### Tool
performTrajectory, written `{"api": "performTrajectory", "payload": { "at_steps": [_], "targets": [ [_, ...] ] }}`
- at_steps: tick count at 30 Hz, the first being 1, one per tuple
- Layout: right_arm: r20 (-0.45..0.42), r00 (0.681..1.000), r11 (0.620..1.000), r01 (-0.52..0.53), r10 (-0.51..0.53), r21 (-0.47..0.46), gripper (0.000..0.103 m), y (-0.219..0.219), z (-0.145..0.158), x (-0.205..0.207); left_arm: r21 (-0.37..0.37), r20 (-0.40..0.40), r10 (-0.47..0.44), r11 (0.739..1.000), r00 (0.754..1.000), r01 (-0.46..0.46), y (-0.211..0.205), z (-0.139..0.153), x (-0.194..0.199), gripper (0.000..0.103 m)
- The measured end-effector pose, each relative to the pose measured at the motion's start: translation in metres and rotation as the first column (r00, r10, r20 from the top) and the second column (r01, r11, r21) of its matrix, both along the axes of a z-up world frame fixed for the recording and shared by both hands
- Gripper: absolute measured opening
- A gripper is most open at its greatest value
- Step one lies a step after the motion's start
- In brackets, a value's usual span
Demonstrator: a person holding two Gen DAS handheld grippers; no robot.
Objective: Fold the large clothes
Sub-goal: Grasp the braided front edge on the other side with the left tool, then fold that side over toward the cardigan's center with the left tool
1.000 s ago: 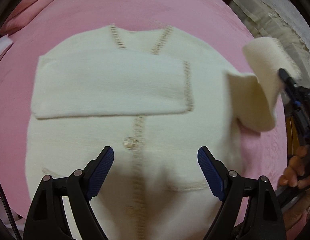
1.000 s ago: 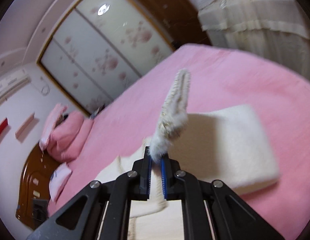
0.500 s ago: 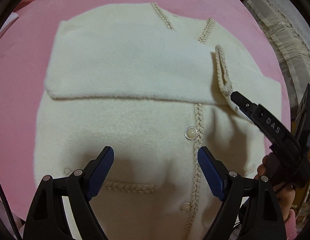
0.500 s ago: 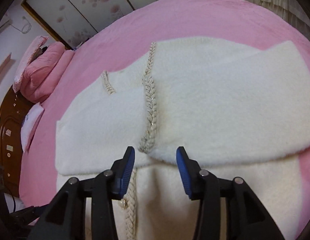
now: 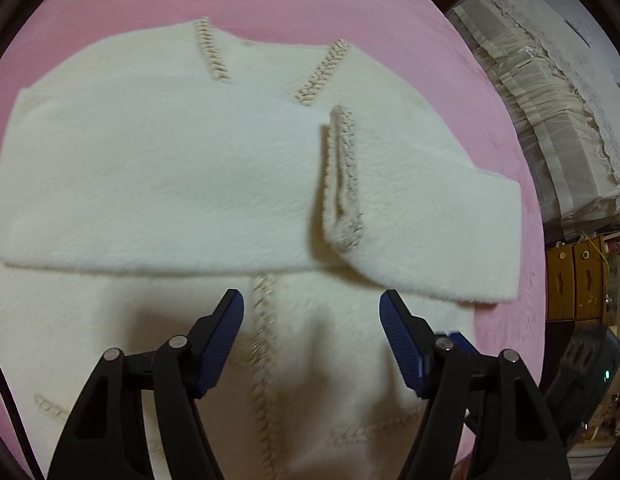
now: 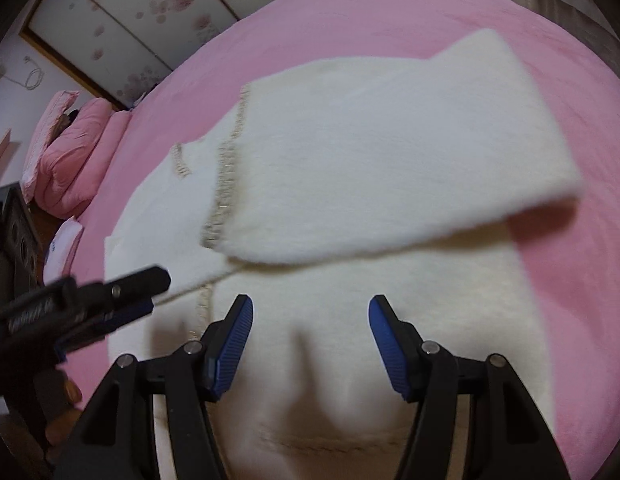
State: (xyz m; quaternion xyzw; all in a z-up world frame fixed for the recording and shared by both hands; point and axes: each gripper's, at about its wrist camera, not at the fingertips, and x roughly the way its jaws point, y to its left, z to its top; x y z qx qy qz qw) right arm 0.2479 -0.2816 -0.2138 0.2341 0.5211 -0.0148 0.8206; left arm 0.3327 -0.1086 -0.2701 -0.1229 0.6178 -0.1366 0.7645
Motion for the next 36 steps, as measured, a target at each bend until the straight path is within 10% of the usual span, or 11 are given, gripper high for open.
{"api": "performTrajectory", "payload": {
  "at_steps": [13, 16, 17, 30, 36],
  "targets": [
    [-0.107, 0.976, 0.98, 0.179, -0.188, -0.086, 0.06, -0.102, -0.026, -0.018, 0.159, 0.026, 0.055, 0.986, 0.998, -0.058, -0.072, -0.033, 0.025, 0.05],
    [-0.095, 0.978, 0.98, 0.179, -0.186, -0.084, 0.06, -0.111, -0.027, -0.011, 0.174, 0.048, 0.072, 0.982, 0.996, -0.079, -0.086, -0.03, 0.03, 0.03],
    [-0.091, 0.98, 0.981, 0.171, -0.179, -0.087, 0.06, -0.111, -0.027, -0.009, 0.157, 0.06, 0.096, 0.982, 0.994, -0.104, -0.089, -0.026, 0.031, 0.017],
    [-0.09, 0.984, 0.982, 0.14, -0.153, -0.13, 0.06, -0.094, -0.034, 0.016, -0.203, 0.248, 0.215, 0.965, 0.944, -0.167, -0.128, 0.089, 0.042, 0.013],
    [-0.053, 0.99, 0.977, 0.12, -0.131, -0.174, 0.06, -0.082, -0.033, 0.027, -0.304, 0.378, 0.276, 0.939, 0.884, -0.163, -0.101, 0.172, 0.07, 0.012]
  ]
}}
